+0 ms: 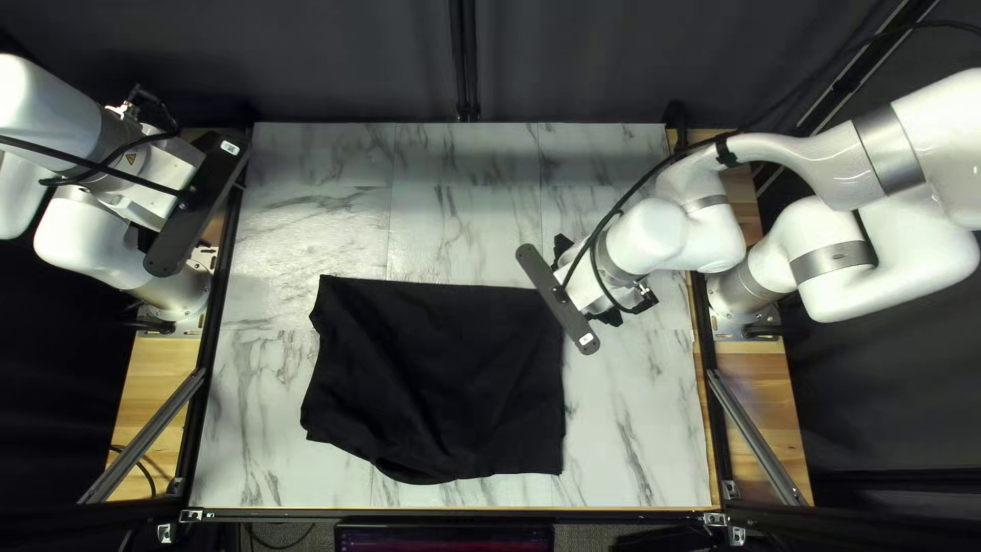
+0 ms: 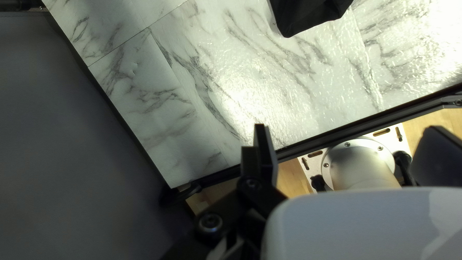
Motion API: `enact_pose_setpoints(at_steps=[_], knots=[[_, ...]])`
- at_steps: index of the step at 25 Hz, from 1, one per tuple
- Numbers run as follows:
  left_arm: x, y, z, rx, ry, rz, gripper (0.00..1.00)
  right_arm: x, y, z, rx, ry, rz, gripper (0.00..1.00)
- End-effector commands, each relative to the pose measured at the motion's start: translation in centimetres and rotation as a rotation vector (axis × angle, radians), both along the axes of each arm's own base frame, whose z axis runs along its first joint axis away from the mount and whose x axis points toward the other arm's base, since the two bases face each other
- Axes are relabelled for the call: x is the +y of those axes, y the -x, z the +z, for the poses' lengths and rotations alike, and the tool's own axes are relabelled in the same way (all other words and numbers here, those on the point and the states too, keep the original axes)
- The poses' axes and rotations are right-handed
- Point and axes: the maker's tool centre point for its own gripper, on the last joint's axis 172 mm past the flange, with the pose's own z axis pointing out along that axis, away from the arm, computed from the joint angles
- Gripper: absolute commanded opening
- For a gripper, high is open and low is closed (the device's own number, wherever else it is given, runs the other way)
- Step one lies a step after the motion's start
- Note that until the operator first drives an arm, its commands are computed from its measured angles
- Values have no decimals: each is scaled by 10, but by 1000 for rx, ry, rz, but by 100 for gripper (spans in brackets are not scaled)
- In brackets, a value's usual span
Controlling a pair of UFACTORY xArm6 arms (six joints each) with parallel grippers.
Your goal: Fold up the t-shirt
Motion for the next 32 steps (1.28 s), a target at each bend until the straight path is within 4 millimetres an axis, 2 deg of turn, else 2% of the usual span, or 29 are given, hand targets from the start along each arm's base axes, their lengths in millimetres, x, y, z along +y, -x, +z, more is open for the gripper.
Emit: enact_pose_setpoints(at_steps=[1, 5, 8, 11, 14, 16, 32], knots=[[0, 0, 0, 0, 0, 0, 100, -12, 11, 42, 24, -12, -28, 100], [0, 0, 0, 0, 0, 0, 100, -14, 17, 92, 23, -45, -37, 100], [0, 0, 0, 0, 0, 0, 100, -13, 23, 143, 28, -73, -41, 100], [0, 0, 0, 0, 0, 0, 100, -13, 40, 199, 28, -109, -73, 100], [0, 0, 0, 0, 0, 0, 100, -14, 56, 238, 26, -153, -143, 100], [0, 0, 0, 0, 0, 0, 100, -12, 63, 253, 15, -182, -209, 100], [0, 0, 0, 0, 0, 0, 100, -10, 64, 253, 8, -191, -238, 100]])
